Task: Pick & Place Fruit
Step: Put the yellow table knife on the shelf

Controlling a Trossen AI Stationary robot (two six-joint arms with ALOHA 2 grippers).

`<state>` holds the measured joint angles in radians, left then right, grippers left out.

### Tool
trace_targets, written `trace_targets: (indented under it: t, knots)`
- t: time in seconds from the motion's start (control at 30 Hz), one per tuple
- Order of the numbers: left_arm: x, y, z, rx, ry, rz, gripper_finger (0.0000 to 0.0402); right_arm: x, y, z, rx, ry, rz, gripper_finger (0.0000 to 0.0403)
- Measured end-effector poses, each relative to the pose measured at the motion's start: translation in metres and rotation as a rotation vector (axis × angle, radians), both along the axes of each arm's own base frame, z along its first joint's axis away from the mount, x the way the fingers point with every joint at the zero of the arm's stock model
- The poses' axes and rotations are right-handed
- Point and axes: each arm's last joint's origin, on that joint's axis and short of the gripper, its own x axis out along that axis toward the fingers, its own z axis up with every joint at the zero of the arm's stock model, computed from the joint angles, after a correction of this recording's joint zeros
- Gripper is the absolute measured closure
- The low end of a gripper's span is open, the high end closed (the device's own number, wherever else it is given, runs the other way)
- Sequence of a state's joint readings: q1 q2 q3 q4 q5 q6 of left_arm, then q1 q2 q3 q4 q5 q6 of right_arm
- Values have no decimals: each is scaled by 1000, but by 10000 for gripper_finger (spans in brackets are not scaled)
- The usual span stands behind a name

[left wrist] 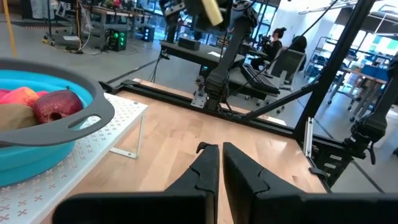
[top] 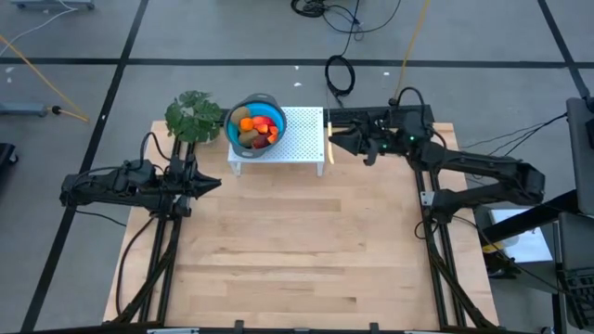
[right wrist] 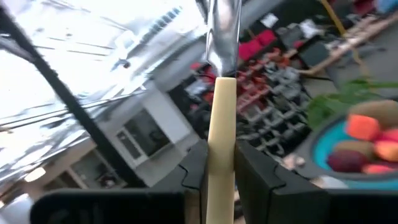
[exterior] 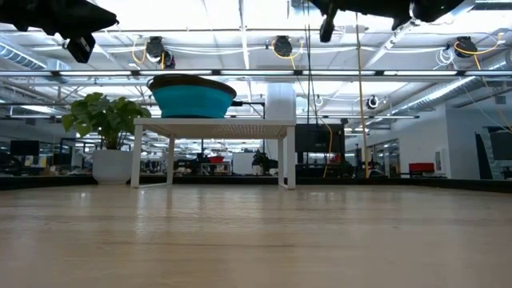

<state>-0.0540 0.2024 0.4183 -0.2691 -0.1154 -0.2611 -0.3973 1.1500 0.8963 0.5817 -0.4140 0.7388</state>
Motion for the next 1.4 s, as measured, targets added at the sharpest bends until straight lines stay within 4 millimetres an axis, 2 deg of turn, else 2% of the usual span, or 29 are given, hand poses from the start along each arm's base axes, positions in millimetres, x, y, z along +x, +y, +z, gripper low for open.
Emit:
trace_targets:
  t: [0.17, 0.43, 0.6, 0.73, 0.83, 0.93, 1.13, 1.4]
  knots:
    - [0, 0, 0, 0, 0, 0, 382, 5, -1, 1, -21, -57, 39, 354]
    - [0, 0, -1, 0, 6, 0, 382, 17, -6, -12, 52, -15, 42, 352]
    - [0, 0, -3, 1, 28, 0, 382, 24, -14, -24, 178, 40, -113, 352]
    - [0, 0, -3, 2, 29, 0, 382, 29, -16, -39, 279, 164, -250, 351]
    - [0, 0, -3, 6, 28, -1, 382, 31, -15, -43, 327, 264, -333, 351]
    - [0, 0, -3, 19, 30, -1, 382, 33, -13, -38, 337, 311, -392, 351]
    - [0, 0, -4, 33, 41, 6, 382, 36, -9, -16, 349, 330, -453, 351]
    - [0, 0, -5, 34, 52, 6, 382, 62, -9, -7, 410, 434, -485, 351]
